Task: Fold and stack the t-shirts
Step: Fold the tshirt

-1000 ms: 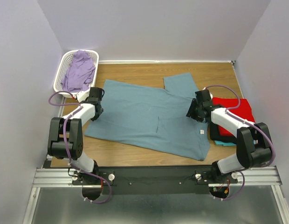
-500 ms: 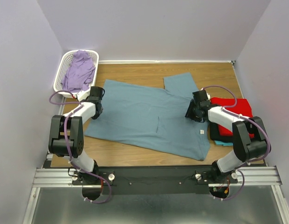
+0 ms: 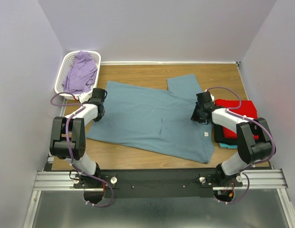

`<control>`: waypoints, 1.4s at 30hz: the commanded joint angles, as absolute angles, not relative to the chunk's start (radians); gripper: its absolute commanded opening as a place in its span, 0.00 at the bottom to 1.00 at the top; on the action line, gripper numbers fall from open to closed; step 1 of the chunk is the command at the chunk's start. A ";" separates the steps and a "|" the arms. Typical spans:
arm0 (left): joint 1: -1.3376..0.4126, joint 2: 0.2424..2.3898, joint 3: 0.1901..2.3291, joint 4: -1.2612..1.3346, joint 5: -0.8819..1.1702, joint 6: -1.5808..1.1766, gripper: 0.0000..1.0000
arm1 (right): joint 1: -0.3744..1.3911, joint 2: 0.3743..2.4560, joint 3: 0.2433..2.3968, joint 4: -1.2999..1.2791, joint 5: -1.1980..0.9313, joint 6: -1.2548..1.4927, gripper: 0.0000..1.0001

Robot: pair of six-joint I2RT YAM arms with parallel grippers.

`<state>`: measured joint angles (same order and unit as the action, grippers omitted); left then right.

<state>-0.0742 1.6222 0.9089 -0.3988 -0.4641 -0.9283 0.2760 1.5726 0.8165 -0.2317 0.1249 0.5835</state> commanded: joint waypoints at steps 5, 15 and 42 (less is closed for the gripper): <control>-0.080 1.618 0.919 -0.403 -0.500 -0.927 0.00 | 0.284 1.592 0.847 -0.212 0.143 0.584 0.18; -0.080 1.580 0.922 -0.420 -0.499 -0.922 0.00 | 0.285 1.543 0.833 -0.212 0.146 0.584 0.09; -0.080 1.671 0.939 -0.482 -0.491 -0.999 0.33 | 0.285 1.532 0.818 -0.201 0.118 0.583 0.09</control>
